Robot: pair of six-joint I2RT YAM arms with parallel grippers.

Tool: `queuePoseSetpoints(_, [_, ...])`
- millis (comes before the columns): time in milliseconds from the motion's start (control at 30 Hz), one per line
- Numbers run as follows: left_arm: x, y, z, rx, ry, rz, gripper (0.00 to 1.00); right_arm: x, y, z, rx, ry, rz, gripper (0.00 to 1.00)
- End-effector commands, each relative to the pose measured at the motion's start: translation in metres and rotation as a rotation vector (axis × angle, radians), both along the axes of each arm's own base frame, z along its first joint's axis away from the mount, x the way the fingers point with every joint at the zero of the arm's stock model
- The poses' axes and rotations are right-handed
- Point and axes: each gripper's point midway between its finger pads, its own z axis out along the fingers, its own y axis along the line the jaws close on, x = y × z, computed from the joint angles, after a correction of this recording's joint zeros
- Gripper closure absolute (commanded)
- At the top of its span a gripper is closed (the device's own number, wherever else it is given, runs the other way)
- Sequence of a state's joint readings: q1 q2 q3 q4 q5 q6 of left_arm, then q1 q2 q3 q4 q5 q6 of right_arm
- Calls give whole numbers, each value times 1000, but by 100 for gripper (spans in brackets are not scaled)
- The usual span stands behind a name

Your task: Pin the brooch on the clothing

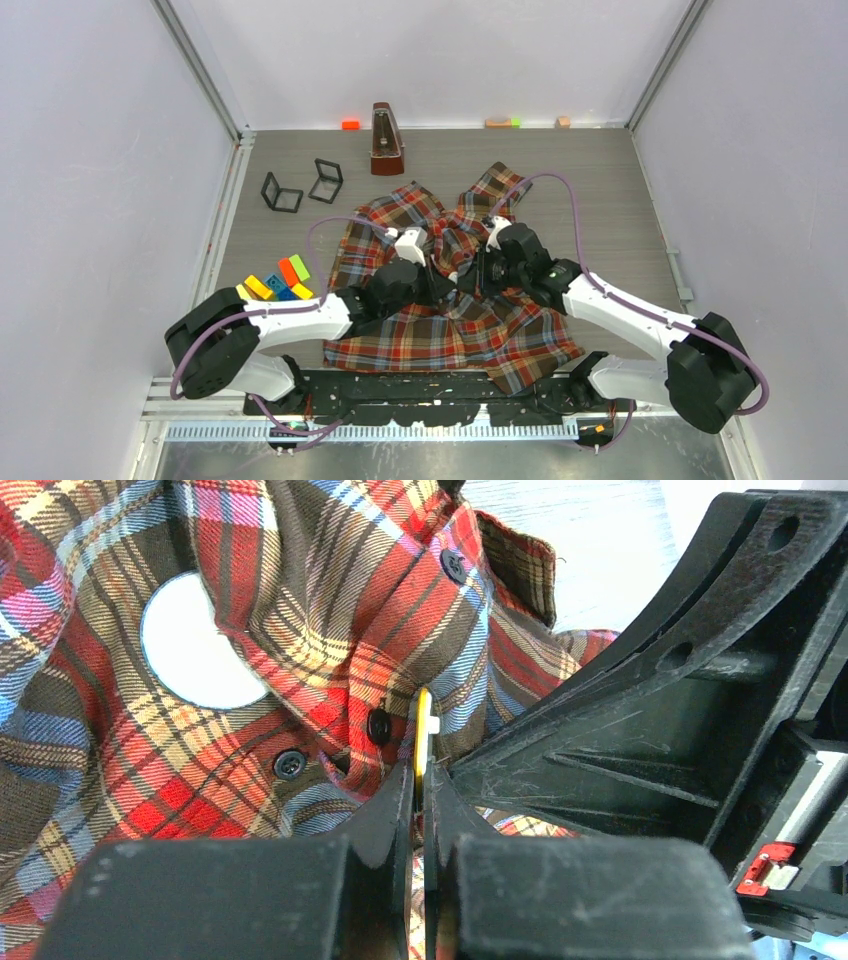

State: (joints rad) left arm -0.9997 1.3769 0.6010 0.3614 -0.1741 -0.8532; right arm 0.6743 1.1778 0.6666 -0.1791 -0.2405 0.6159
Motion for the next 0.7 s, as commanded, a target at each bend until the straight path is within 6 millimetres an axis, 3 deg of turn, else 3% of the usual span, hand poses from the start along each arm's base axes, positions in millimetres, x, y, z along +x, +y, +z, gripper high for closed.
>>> queuePoseSetpoints(0, [10,-6,38,-153,-76,46,100,-5,-3,-16,-30,21,-6,99])
queuePoseSetpoints(200, [7,-6,47,-215,-102,33,100,-7,-5,-27,-37,41,-16,99])
queuePoseSetpoints(400, [5,-10,46,-228,-96,20,100,-7,-2,-21,-11,29,-6,98])
queuePoseSetpoints(500, [6,-7,43,-219,-93,24,100,-9,-3,-12,-1,17,-3,86])
queuePoseSetpoints(667, [7,2,42,-223,-87,2,100,-10,-15,18,-7,-66,-13,55])
